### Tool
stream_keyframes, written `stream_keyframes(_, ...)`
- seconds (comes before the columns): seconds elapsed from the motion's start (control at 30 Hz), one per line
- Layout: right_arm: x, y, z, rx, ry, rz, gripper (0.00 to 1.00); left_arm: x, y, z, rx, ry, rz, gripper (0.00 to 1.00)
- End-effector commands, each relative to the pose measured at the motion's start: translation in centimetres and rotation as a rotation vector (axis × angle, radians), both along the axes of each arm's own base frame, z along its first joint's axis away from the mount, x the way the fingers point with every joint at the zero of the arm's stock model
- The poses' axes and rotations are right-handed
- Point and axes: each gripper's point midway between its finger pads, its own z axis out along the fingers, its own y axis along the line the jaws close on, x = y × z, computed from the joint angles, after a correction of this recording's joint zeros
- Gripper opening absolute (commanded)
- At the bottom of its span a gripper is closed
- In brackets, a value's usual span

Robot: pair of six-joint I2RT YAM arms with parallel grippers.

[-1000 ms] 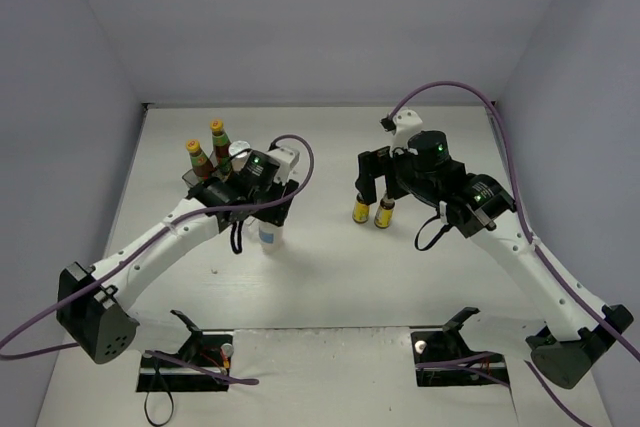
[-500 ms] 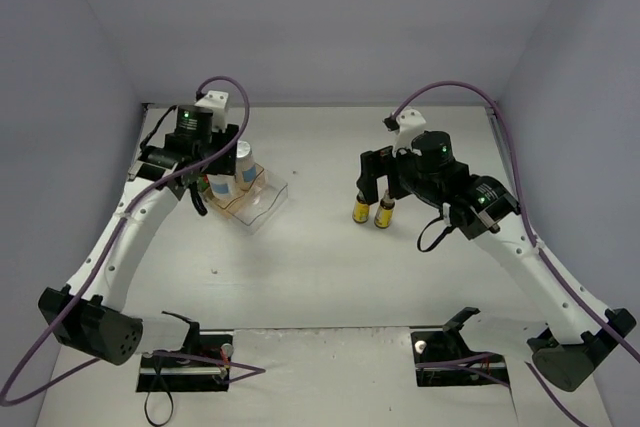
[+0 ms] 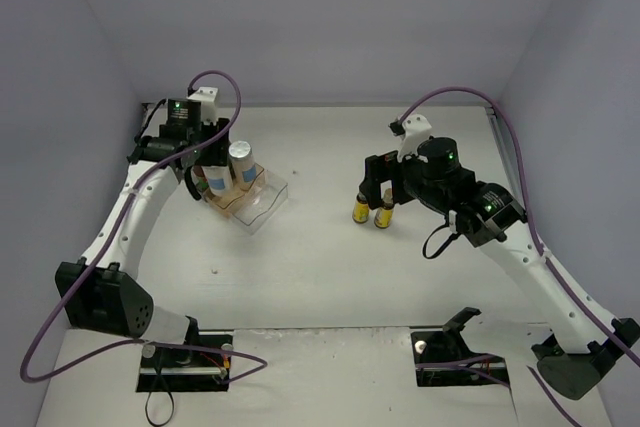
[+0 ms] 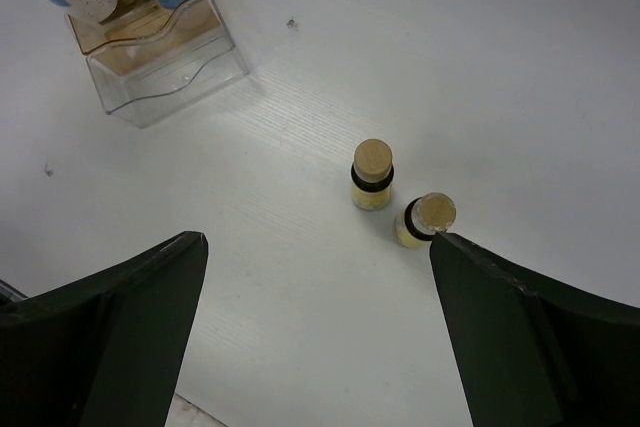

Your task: Organize the condiment bottles

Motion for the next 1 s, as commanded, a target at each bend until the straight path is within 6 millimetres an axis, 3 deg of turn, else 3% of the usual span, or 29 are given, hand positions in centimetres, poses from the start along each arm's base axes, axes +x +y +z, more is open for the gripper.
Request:
stream_keyframes(0.0,0.1,0.0,1.4,0.042,-0.044,-0.003,1.0,2.4,-0.6,2.9,-0.038,-0.143,-0.021,0.06)
stream_keyframes(0.37,-0.2,-0.1,0.8,0.033,-0.035,0.001,1.0,2.6,-0.3,-1.6,-0.033,-0.09,0.008,0.07)
stream_keyframes(0.53,-0.2,-0.1,0.5,0.027,-0.031,0.005,1.0,2.3,-0.3,-2.4,-0.041,-0.078,0.016,0.27)
stream_keyframes(0.57,-0.2,-0.1,0.4,0.026,-0.03,0.005,1.0,2.3,-0.4,-2.5,-0.044,-0.076,0.017,0.39)
stream_keyframes(0.67,-0.1,0.1,0.2,0.029,-0.028,0.01,1.0,1.9,-0.3,-2.7,-0.044,-0.068,0.02,0.58)
stream_keyframes(0.8,0.0,0.3,0.1,0.032,-0.03,0.016,1.0,1.6,-0.1,-2.4,-0.043,-0.075,0.028,0.69)
stream_keyframes(0.97,0.1,0.5,0.0,0.034,-0.026,0.021,1.0,1.3,0.0,-0.7,-0.038,-0.082,0.031,0.75)
